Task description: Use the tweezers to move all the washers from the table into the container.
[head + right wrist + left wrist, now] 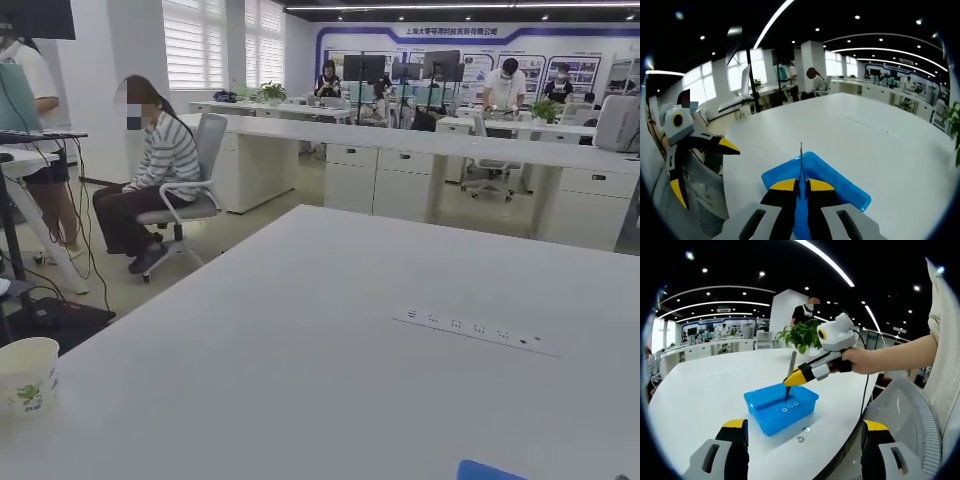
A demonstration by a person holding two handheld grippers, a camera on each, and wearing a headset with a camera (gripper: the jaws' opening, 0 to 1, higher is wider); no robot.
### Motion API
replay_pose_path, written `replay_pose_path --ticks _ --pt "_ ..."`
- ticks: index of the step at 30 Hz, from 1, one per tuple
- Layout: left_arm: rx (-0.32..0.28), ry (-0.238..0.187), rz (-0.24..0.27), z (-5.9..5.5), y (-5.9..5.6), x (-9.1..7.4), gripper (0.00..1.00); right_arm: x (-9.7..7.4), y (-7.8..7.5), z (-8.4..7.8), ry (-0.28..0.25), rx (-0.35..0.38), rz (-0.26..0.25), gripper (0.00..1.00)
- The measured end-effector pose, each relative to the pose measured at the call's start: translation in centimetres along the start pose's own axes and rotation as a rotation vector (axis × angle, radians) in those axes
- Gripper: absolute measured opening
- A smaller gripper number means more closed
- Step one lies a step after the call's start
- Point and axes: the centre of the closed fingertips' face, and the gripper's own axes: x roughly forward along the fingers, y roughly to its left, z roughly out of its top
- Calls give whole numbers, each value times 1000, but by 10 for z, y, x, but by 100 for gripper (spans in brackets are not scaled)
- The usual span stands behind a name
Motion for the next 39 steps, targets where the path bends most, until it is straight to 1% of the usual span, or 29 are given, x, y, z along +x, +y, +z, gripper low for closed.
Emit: replay_pose_path --ticks 3,5,9,14,17,20,22,25,27,32,37,39 --pt "3 2 -1 0 -1 0 95 -5 8 6 -18 2 10 4" --pt "2 3 -2 -1 -1 0 95 -8 10 8 -30 0 14 4" --pt "1 4 -3 -1 -1 0 95 -12 12 6 -47 6 28 4" --pt "3 6 -2 -1 -1 0 95 -15 29 2 -47 32 62 4" --pt "2 8 -5 -2 -1 0 95 -14 37 -7 -28 46 72 4" --pt "3 9 -4 -2 -1 0 95 -12 46 -17 -17 81 88 4" --pt "1 11 -4 -2 -1 0 95 -10 48 -25 0 88 86 4" --pt "2 15 -6 -3 -2 0 95 -7 46 -38 17 99 82 4" --pt "7 22 -5 -4 -1 0 94 -5 48 -42 28 111 82 4" --pt "7 21 -7 -4 -2 0 94 -3 52 -52 52 125 83 4" --pt "5 23 -7 -5 -2 0 94 -2 53 -62 76 138 84 4" --pt "7 26 -7 -5 -2 0 94 -2 52 -66 85 139 81 4"
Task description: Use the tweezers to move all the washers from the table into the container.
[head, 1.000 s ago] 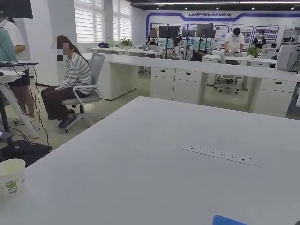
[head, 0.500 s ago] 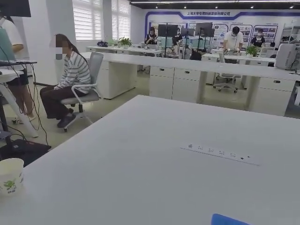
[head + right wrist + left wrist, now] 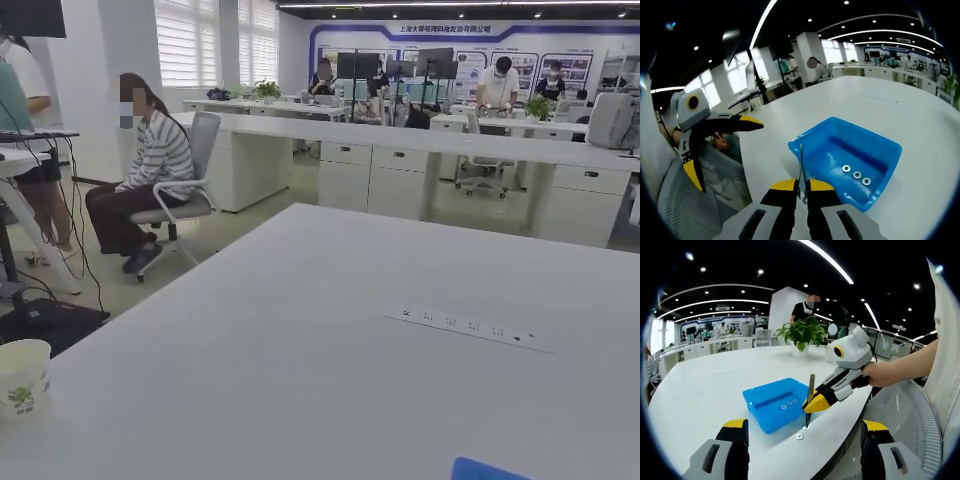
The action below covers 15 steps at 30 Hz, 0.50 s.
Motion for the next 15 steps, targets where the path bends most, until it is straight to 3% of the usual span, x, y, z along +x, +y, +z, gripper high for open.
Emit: replay_pose_path --ticks 15 --pt "0 1 -1 0 0 1 94 0 -3 -2 13 -25 -1 4"
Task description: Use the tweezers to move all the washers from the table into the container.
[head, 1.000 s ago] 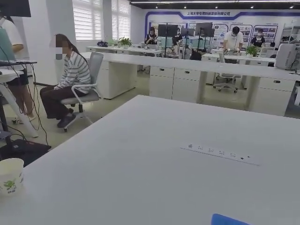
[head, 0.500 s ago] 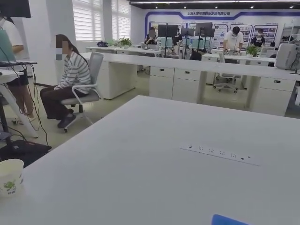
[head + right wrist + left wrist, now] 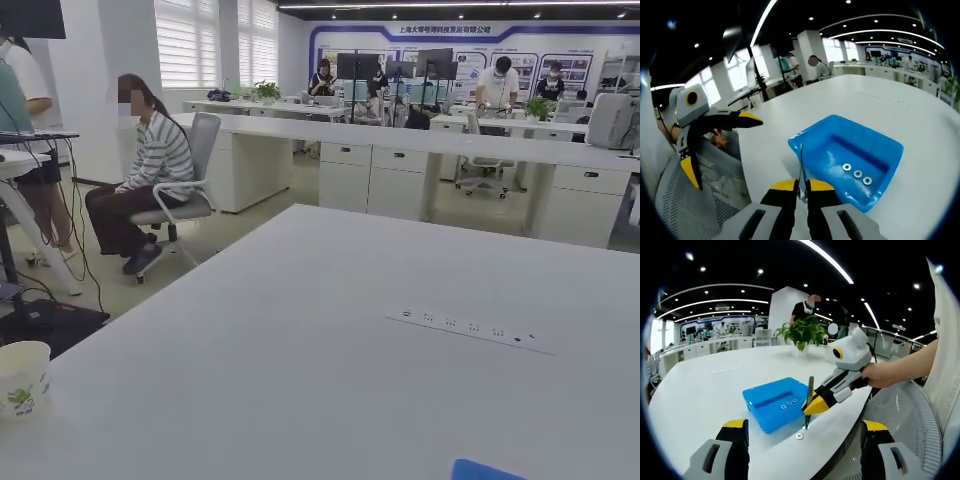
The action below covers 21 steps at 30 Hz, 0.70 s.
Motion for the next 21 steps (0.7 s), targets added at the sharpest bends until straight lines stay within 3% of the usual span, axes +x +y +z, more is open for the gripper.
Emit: replay_pose_path --ticks 5,12,21 --pt "-1 -2 2 0 1 0 94 0 6 -1 8 -45 -2 4" --pt "1 -3 3 0 1 0 94 0 14 -3 20 -191 -13 3" --pt "0 -5 5 1 1 0 94 -4 16 6 -10 -137 4 3"
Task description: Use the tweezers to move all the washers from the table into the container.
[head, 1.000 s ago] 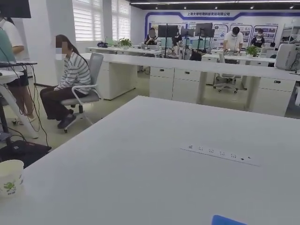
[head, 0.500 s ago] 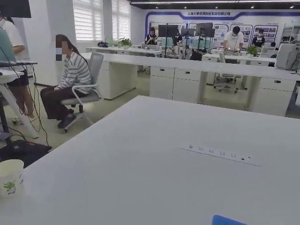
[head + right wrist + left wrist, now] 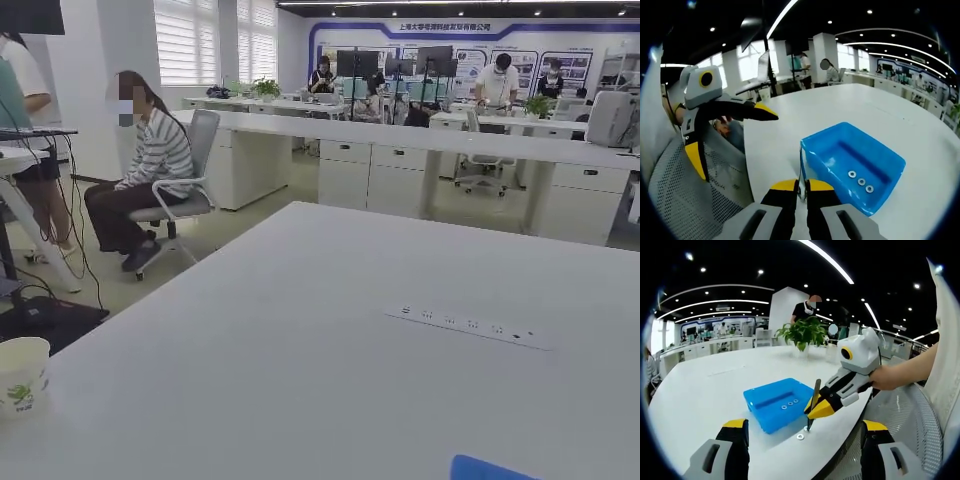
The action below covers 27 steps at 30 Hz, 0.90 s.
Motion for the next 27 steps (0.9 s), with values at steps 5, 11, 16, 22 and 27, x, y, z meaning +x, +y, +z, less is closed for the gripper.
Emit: replay_pose_path --ticks 5,11,16,22,27 --pt "1 1 0 0 1 0 94 -8 1 17 -40 16 12 3" --pt "-3 -6 0 1 1 -1 94 -15 -1 44 -109 34 35 3" --pt "-2 -6 1 1 0 -1 94 -21 -6 71 -184 57 34 3" --pt "-5 -7 3 1 1 -1 94 -18 -19 87 -209 57 19 3" --pt "-3 -6 3 1 1 -1 94 -11 -34 92 -207 81 -5 3"
